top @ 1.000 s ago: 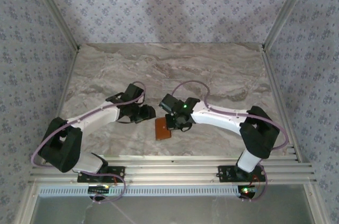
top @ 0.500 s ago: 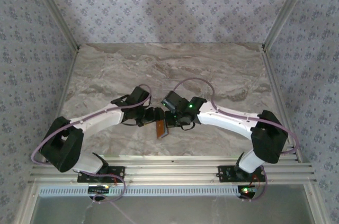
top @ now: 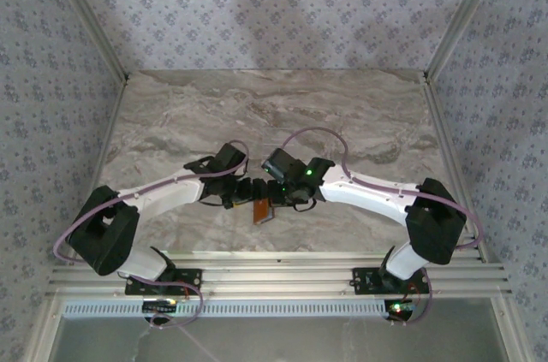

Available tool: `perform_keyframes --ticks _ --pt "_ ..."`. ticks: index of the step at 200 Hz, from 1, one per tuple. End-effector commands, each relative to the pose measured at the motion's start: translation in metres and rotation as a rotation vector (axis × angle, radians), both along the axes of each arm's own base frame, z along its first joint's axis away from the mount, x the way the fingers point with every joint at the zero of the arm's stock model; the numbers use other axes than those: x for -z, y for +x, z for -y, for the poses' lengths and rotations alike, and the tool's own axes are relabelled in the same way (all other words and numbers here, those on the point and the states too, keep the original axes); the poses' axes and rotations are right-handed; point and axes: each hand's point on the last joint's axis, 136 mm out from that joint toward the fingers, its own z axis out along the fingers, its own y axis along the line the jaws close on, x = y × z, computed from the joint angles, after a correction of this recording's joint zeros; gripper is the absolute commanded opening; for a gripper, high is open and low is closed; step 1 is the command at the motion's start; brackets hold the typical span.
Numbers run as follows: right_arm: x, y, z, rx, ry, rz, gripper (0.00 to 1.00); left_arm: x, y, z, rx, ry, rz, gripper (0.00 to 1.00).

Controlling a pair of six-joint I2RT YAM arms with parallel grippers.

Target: Take the credit cards out of the card holder

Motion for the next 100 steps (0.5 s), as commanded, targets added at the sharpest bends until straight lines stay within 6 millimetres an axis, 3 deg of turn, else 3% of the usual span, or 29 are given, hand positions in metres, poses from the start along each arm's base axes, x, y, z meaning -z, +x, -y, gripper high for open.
perform_keyframes --ticks 1,57,100 --pt "-0.0072 -0.0021 0.0019 0.017 0.019 0.000 0.00 -0.0018 -0.0004 0.0034 0.024 0.014 0.007 0.81" --pt "-0.0054 -0.0031 0.0031 0.017 0.015 -0.004 0.00 -0.0036 -0.0002 0.0047 0.020 0.005 0.010 0.90" --pt "-0.0039 -0.0034 0.0055 0.021 0.011 -0.007 0.00 0.0023 -0.0004 -0.0020 0.022 0.060 -0.001 0.84"
